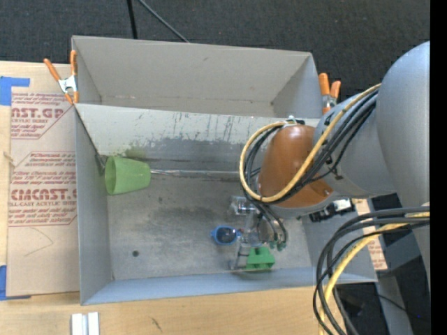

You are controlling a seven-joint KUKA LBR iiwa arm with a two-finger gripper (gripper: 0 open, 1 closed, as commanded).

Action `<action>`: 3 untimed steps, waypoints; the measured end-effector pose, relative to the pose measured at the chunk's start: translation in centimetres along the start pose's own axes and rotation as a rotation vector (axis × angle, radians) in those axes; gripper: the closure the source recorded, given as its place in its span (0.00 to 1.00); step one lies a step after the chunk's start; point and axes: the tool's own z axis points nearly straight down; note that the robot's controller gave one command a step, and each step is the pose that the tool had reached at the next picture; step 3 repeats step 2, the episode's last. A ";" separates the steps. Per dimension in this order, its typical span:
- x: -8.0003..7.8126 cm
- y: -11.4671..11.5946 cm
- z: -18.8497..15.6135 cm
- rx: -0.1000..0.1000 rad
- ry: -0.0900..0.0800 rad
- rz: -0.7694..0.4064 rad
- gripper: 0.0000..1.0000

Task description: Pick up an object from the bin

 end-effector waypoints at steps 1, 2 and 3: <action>0.0 0.0 0.0 0.000 0.001 -0.001 1.00; -0.1 0.1 -7.8 0.001 -0.013 -0.002 1.00; -0.1 0.1 -7.8 0.001 -0.013 -0.002 1.00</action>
Offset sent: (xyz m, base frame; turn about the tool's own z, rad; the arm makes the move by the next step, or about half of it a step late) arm 0.0000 0.0000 0.0000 0.0000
